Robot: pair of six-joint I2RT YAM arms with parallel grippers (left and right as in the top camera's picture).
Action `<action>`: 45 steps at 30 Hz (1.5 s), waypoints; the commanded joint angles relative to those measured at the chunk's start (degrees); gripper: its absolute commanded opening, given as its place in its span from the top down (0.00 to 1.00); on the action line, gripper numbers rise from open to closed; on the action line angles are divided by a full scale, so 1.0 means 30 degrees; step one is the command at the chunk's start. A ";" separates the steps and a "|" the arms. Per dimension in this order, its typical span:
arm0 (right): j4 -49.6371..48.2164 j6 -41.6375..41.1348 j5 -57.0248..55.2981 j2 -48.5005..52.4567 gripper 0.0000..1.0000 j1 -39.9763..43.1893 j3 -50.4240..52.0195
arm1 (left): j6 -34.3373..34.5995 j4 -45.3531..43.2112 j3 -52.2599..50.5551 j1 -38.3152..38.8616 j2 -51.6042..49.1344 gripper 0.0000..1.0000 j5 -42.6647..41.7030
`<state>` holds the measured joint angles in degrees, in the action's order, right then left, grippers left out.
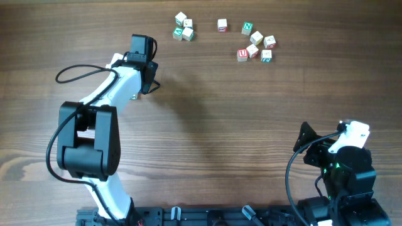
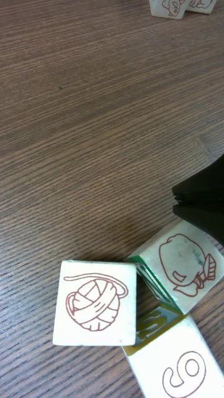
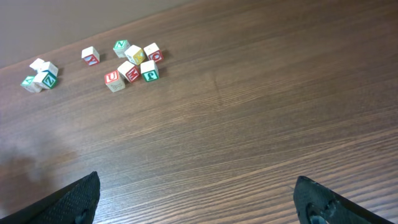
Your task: Form a circle
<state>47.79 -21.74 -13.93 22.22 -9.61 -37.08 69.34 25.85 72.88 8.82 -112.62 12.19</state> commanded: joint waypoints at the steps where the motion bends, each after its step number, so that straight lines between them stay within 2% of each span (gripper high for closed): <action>1: -0.0036 0.0182 0.0109 0.0058 0.00 -0.0022 0.0073 | 0.0211 0.0051 0.0160 -0.0124 -0.0372 0.96 0.0474; 21: -0.0036 0.0189 0.0109 0.0058 0.00 -0.0022 0.0073 | 0.0561 -0.0831 0.0160 -0.0248 -0.0372 0.96 0.0896; 45: -0.0036 0.0189 0.0109 0.0058 0.00 -0.0022 0.0073 | 0.1129 0.0350 0.0160 -0.1122 -0.0364 0.96 0.0947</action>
<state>47.79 -21.74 -13.93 22.22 -9.58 -37.08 71.94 26.76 72.88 5.65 -112.62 13.87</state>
